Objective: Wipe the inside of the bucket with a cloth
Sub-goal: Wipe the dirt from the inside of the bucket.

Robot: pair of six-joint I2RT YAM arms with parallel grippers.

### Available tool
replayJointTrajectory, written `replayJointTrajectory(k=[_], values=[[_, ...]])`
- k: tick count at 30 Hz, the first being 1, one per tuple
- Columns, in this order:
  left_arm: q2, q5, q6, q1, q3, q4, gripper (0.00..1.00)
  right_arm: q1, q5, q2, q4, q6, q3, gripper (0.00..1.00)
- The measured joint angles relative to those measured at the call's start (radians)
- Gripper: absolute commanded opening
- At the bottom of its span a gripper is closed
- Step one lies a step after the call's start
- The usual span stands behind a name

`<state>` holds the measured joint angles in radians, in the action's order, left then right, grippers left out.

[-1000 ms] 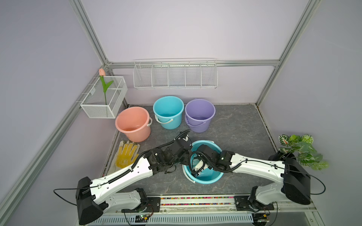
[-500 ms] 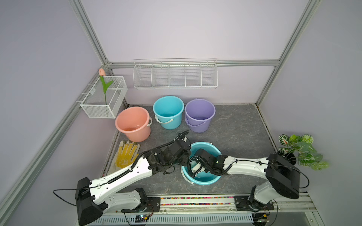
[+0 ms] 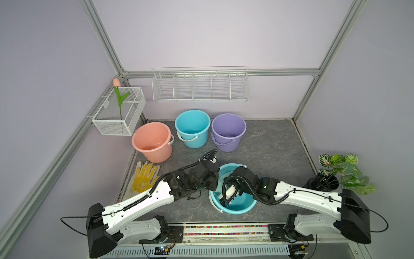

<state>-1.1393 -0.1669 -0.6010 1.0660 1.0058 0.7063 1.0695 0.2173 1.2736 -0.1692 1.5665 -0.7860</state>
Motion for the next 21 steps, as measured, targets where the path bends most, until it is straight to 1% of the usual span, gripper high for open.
replayJointTrajectory(k=[5,10,16,21], values=[[0.000,0.007,0.007,0.000,0.000,-0.003,0.00,0.004,-0.074,-0.021,-0.007,0.127,-0.049,0.07],[0.000,0.007,0.007,0.000,0.000,-0.015,0.00,0.008,-0.122,-0.016,-0.018,0.216,-0.111,0.07],[0.000,-0.001,0.007,-0.005,0.000,-0.021,0.00,0.005,-0.102,0.003,-0.051,0.276,-0.148,0.07],[0.000,-0.001,0.007,-0.005,0.000,-0.022,0.00,-0.001,-0.027,-0.002,-0.111,0.277,-0.188,0.07]])
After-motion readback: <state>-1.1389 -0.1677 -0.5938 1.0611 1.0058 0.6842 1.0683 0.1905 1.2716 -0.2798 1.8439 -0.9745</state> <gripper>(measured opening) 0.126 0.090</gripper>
